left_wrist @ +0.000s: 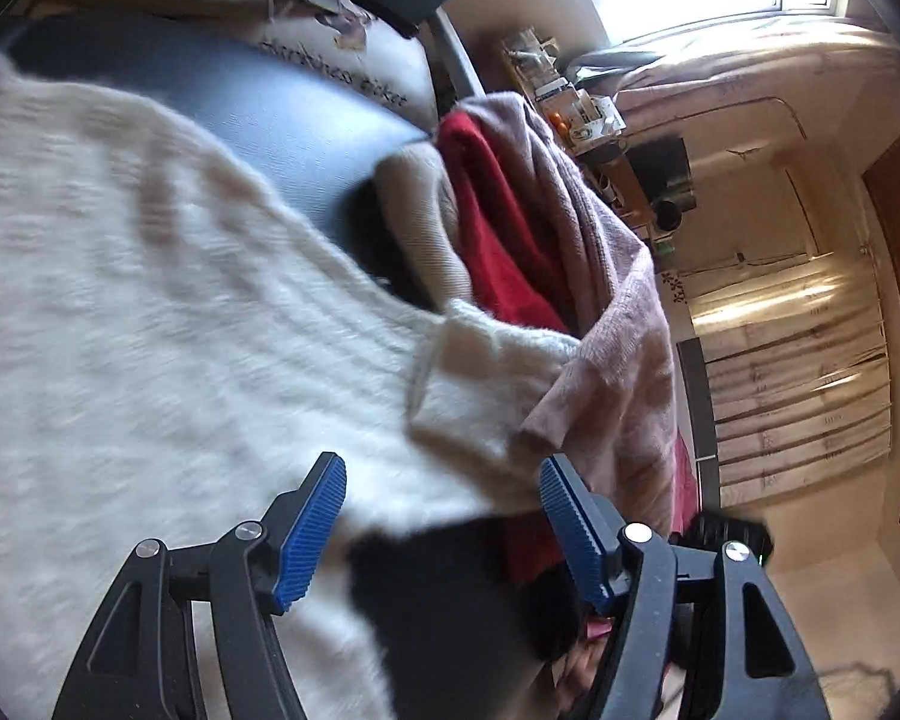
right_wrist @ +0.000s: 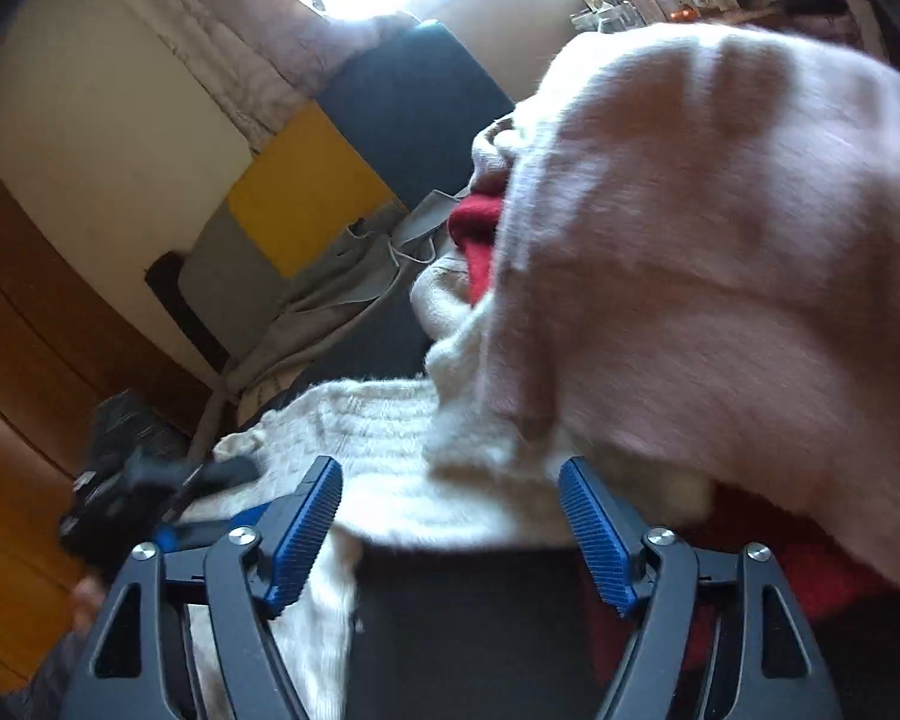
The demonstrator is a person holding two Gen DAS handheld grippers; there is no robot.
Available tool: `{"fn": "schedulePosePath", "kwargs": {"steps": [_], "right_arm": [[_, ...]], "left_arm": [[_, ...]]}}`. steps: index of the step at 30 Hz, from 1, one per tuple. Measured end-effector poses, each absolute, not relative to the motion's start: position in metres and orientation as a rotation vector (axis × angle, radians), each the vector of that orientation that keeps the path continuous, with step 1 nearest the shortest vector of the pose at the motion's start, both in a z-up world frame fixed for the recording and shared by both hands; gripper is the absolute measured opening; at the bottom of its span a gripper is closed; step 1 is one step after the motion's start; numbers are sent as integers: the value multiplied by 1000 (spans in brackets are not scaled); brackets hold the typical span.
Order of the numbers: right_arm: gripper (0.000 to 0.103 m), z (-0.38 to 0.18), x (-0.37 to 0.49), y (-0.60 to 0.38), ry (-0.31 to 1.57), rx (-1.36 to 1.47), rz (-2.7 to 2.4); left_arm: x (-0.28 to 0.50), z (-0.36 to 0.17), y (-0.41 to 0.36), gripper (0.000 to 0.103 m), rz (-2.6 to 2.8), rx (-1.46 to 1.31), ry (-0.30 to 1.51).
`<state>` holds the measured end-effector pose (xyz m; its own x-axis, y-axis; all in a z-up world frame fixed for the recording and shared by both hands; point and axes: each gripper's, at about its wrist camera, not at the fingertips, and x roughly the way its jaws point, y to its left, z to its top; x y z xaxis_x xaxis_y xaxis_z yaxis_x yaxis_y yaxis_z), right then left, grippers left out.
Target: Fold clothes
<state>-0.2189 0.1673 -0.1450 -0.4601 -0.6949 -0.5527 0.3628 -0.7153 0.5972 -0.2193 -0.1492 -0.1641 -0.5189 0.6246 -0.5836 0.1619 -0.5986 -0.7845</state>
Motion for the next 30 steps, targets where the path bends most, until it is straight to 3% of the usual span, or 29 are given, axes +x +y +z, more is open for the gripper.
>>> {"fn": "schedulePosePath", "kwargs": {"steps": [8,13,14,16,17,18,22,30], "right_arm": [[86,-187,-196,175,-498,1076,-2155],[99,-193,-195,178,-551,1017,-2132],[100,-194,-195,179,-553,1007,-2131],[102,-193,-194,177,-545,992,-2128],[103,-193,-193,177,-539,985,-2127],[103,-193,-193,177,-534,978,-2125],[103,-194,-193,174,-527,978,-2127],[103,-169,-170,146,-398,938,-2138]], "left_arm": [[-269,-188,-117,70,2139,-1398,-1255],[-282,-188,-89,68,2157,-1418,-1135],[-283,-188,-84,64,2169,-1413,-1112],[-281,-191,-83,39,2177,-1422,-1114],[-280,-193,-85,18,2178,-1430,-1125],[-279,-195,-86,14,2179,-1438,-1136],[-268,-180,-102,10,2236,-1373,-1163],[-223,-72,-182,10,2472,-1065,-1063]]}}
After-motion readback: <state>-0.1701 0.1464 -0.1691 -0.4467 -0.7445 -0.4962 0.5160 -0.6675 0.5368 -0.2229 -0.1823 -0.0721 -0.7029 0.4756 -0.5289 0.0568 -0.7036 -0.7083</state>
